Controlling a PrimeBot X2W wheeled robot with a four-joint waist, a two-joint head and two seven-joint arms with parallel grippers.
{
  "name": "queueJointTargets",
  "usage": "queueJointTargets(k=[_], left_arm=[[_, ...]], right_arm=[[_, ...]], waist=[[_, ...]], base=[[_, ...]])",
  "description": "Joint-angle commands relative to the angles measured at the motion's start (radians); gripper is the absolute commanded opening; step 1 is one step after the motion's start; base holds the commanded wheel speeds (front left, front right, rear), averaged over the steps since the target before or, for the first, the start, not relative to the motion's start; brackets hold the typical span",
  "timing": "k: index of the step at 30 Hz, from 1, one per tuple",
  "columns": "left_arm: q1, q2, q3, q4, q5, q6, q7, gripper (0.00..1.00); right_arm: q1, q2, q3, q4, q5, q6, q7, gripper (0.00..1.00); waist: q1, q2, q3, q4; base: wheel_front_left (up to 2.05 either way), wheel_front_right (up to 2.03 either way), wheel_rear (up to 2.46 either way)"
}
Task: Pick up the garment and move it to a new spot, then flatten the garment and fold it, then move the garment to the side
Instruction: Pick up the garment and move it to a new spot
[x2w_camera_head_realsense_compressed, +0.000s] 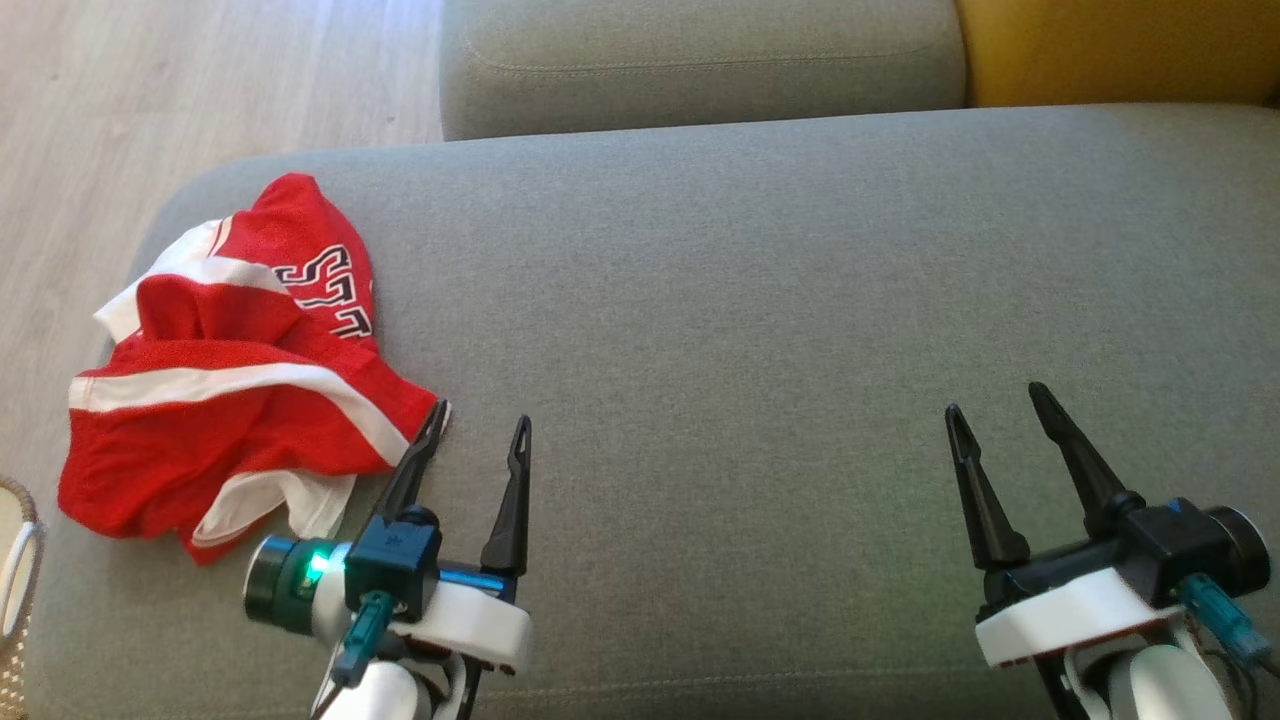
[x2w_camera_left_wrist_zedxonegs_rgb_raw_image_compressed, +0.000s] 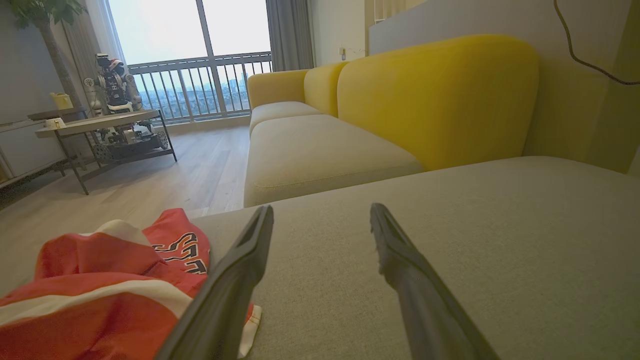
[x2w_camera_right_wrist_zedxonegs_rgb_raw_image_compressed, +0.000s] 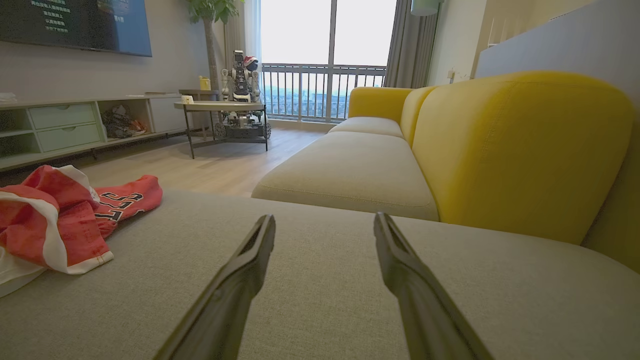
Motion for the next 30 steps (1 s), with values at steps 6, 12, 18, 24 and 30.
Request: queueJointTargets(k=[6, 12, 18, 24, 30], left_arm=[[-0.028, -0.016, 0.065, -0.014, 0.006, -0.013, -0.008, 1.0], [-0.022, -0.039, 0.091, 0.0, -0.016, -0.028, -0.008, 1.0], [-0.026, -0.053, 0.114, 0.003, -0.015, -0.031, -0.008, 1.0], [-0.025, -0.059, 0.132, -0.011, -0.004, -0.021, -0.008, 1.0], [-0.026, -0.066, 0.157, -0.02, -0.01, -0.015, -0.008, 1.0]], right_arm=[[-0.015, -0.014, 0.021, -0.035, -0.008, 0.0, -0.009, 1.0], [-0.005, -0.014, 0.027, -0.036, -0.009, 0.0, -0.009, 1.0], [-0.007, -0.014, 0.033, -0.04, -0.014, 0.0, -0.009, 1.0], [-0.004, -0.014, 0.041, -0.047, -0.012, 0.0, -0.009, 1.0], [-0.008, -0.014, 0.052, -0.05, -0.008, 0.0, -0.009, 1.0]], waist=[[0.0, 0.0, 0.003, 0.038], [0.0, 0.0, 0.002, 0.117], [0.0, 0.0, 0.01, 0.212], [0.0, 0.0, 0.028, 0.286], [0.0, 0.0, 0.051, 0.346]], base=[[0.0, 0.0, 0.0], [0.0, 0.0, 0.0], [0.0, 0.0, 0.0], [0.0, 0.0, 0.0], [0.0, 0.0, 0.0]])
